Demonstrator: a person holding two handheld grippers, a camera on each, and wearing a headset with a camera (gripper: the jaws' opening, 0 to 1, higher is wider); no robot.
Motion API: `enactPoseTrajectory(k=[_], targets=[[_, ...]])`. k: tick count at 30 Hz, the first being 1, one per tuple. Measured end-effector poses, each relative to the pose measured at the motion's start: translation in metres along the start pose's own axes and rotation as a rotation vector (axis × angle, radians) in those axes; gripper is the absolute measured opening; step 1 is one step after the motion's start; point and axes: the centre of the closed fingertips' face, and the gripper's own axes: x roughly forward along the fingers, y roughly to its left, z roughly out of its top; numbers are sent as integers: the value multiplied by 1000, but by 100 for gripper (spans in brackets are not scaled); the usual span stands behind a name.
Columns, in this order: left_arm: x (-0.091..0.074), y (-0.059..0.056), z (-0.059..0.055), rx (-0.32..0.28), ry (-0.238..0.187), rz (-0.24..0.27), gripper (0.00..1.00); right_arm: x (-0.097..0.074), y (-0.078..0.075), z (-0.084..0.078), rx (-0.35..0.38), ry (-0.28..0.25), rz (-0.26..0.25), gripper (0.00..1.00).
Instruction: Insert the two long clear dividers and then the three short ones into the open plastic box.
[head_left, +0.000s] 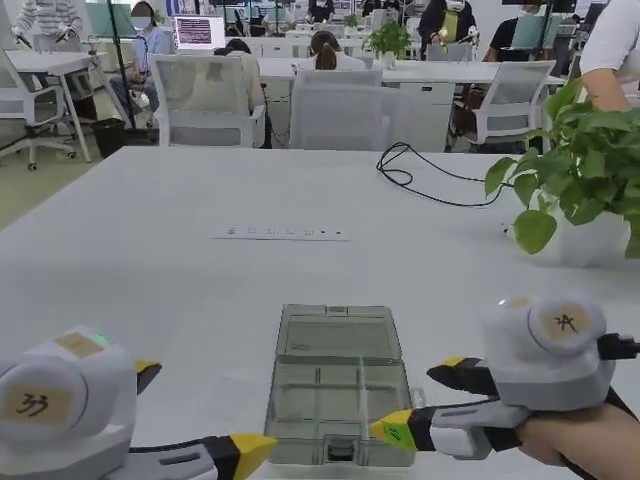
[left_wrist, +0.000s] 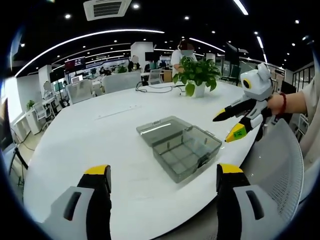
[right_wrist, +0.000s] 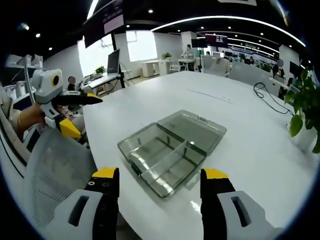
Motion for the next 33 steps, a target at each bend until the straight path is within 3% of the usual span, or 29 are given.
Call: enactPoseTrajectory(k=[14, 17, 27, 33], targets=[[3, 11, -7, -27, 69, 31, 79, -11, 2, 4, 28, -74, -2, 68], [7, 16, -14, -26, 125, 45, 76, -12, 3, 5, 28, -84, -2, 69], [18, 30, -27, -22, 221, 70, 67, -15, -4, -1, 50, -82, -30, 67], [28, 36, -40, -57, 271, 74, 60, -16, -6, -1, 62, -89, -39, 66]])
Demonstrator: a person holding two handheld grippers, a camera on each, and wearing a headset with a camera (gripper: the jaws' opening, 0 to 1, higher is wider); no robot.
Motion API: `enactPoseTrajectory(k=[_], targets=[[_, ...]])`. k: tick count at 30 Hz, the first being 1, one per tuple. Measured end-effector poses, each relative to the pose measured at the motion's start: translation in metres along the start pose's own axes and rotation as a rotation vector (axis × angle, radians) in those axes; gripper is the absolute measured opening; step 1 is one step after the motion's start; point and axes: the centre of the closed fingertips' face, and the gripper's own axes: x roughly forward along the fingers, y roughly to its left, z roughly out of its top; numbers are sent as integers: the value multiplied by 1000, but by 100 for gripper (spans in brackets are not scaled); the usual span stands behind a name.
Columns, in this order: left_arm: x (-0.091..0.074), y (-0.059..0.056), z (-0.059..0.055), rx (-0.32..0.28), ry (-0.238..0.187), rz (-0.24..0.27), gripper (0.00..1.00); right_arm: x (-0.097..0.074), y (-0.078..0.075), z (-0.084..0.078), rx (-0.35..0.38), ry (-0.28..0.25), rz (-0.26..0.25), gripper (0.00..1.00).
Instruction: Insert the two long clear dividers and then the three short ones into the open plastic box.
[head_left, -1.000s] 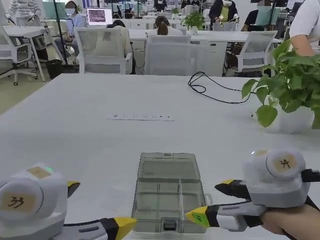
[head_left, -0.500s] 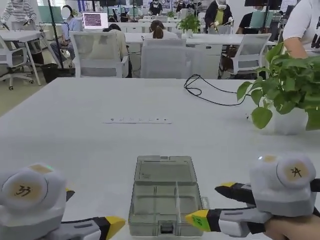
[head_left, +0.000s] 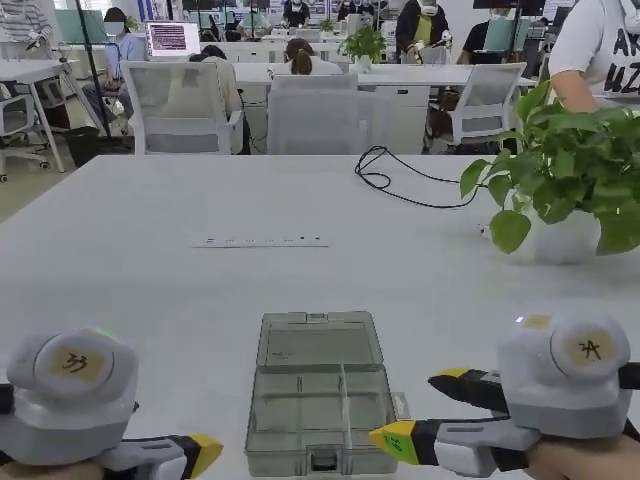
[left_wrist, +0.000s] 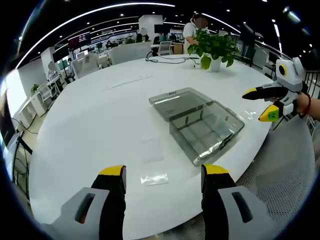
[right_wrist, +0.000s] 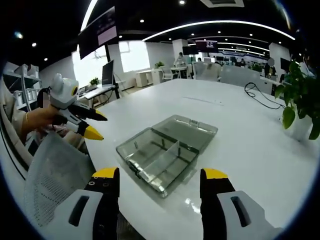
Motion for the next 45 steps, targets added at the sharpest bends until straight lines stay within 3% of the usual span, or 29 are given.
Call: enactPoseTrajectory(k=[4, 15, 31, 37, 45], targets=[[8, 4, -6, 4, 44, 13, 55, -1, -1, 0, 7, -5, -4, 66], [29, 10, -17, -27, 112, 13, 46, -2, -5, -1, 31, -17, -19, 64], [58, 18, -33, -79, 171, 30, 37, -1, -9, -9, 51, 1, -35, 64], [62, 18, -40, -82, 193, 29, 35, -1, -11, -9, 58, 0, -39, 63], [62, 20, -40, -66, 199, 41, 36, 0, -10, -10, 54, 2, -36, 62]])
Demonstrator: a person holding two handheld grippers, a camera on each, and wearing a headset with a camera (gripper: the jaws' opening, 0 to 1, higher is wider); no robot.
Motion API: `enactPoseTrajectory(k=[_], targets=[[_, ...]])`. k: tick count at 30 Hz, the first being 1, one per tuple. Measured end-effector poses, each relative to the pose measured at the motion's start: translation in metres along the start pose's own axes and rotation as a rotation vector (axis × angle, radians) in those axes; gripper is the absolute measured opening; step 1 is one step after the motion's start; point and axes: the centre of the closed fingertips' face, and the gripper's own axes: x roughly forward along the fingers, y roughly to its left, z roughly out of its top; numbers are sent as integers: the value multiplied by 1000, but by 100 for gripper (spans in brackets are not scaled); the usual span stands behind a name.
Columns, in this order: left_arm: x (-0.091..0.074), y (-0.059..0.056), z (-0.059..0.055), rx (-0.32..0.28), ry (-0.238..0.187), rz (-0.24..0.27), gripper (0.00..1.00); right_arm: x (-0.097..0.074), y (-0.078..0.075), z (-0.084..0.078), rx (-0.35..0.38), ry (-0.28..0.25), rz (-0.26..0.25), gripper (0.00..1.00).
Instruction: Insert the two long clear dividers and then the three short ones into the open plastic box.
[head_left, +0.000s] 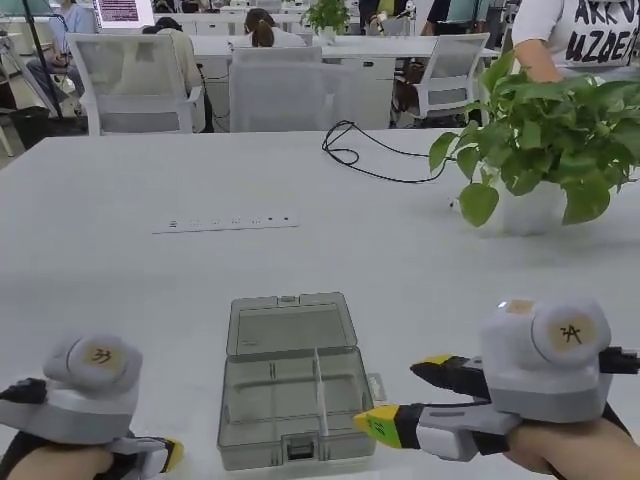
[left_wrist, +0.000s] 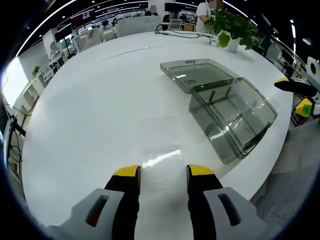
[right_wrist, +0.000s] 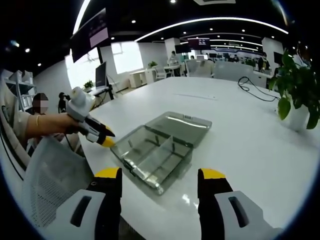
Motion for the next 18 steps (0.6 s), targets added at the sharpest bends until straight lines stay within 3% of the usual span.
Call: enactPoseTrajectory(k=[18], targets=[[4, 2, 2, 8, 26, -3, 33, 1, 2, -1, 0, 11, 3, 61]])
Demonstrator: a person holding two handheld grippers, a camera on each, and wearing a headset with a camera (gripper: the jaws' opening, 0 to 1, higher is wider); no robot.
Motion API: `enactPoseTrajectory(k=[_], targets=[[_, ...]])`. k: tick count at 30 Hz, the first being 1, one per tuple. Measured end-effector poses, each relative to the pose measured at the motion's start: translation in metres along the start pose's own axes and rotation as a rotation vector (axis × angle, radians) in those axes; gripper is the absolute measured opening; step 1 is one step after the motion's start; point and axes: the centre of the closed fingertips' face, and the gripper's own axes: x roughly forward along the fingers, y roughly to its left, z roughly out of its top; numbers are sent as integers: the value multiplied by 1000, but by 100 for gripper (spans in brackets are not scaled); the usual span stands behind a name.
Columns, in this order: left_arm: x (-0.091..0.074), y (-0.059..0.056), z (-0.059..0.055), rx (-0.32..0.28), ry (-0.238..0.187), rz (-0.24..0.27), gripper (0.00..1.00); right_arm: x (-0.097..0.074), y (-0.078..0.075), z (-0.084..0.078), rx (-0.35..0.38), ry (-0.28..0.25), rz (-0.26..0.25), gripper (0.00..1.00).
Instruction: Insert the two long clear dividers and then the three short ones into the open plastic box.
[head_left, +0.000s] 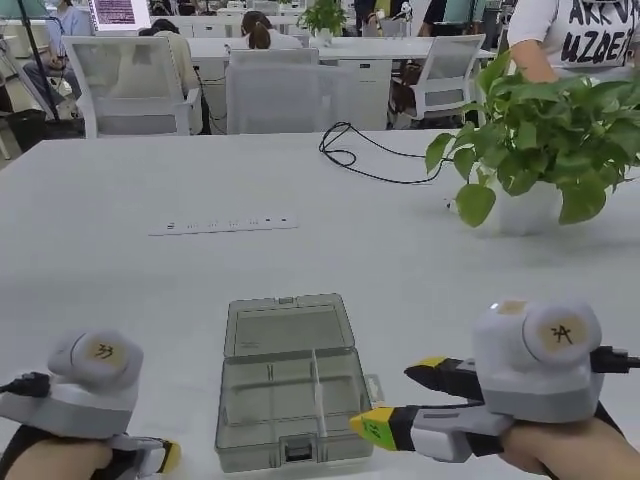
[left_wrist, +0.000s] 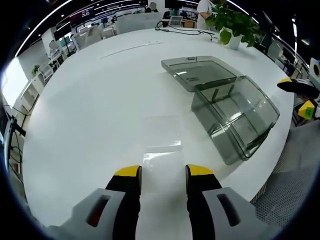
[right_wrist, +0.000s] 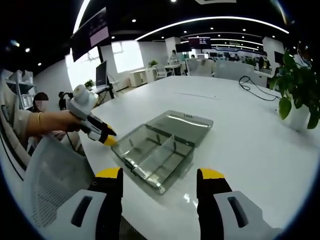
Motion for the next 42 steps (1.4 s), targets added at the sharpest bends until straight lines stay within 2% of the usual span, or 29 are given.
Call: enactPoseTrajectory(k=[9, 12, 13, 18, 22, 28, 32, 38, 42], targets=[[0, -1, 0, -4, 17, -5, 32, 1, 2, 1, 5, 3, -1, 60], [-1, 0, 0, -23, 6, -7, 31, 2, 3, 2, 7, 4, 1, 60], [-1, -1, 4, -44, -18, -17, 30, 2, 3, 2, 7, 4, 1, 60], [-6, -2, 0, -75, -18, -26, 30, 4, 6, 4, 10, 5, 5, 60], [-11, -2, 1, -97, -40, -28, 30, 7, 10, 7, 22, -4, 13, 60], [-23, -5, 15, -125, -138, -33, 30, 14, 21, 15, 52, -30, 33, 57], [-34, -12, 22, -133, -196, -40, 30, 20, 30, 27, 102, -74, 52, 52], [-47, -17, 28, -151, -274, -47, 30, 30, 45, 42, 174, -124, 85, 47], [-57, -24, 33, -174, -328, -73, 30, 36, 54, 49, 218, -150, 110, 43]])
